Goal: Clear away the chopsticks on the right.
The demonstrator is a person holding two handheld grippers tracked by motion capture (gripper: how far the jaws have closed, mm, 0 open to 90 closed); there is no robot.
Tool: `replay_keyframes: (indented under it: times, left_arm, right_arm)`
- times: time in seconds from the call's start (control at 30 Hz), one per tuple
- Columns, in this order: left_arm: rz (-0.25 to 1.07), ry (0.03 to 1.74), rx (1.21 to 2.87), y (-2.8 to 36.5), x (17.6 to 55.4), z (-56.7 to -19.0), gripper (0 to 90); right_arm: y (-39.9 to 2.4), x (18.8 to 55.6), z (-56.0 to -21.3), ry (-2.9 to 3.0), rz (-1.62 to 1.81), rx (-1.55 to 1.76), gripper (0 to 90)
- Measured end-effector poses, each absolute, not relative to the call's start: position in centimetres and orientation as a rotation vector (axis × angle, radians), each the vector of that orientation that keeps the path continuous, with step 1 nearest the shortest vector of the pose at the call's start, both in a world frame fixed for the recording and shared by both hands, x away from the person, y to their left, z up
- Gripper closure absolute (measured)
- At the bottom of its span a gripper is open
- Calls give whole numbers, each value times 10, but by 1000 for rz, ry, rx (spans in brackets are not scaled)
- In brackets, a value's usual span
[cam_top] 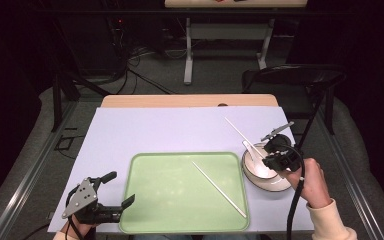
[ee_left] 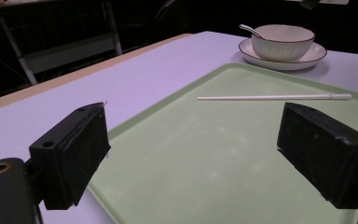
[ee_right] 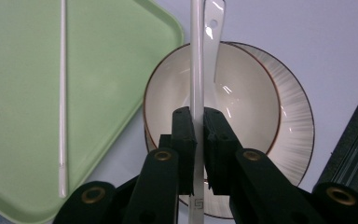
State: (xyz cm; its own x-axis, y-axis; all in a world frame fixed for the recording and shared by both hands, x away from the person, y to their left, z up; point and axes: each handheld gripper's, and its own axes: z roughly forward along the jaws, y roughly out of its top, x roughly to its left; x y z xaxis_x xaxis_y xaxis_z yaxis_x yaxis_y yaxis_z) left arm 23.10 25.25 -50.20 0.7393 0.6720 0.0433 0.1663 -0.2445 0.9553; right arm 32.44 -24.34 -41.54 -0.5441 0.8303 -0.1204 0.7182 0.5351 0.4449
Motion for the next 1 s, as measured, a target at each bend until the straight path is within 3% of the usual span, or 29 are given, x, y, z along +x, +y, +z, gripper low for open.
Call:
replay_keyframes:
  times: [1.0]
  left_arm:
    - [547, 649, 1785, 252, 231, -502, 88]
  right_arm:
    - [-191, 315, -461, 2629, 447, 1205, 837]
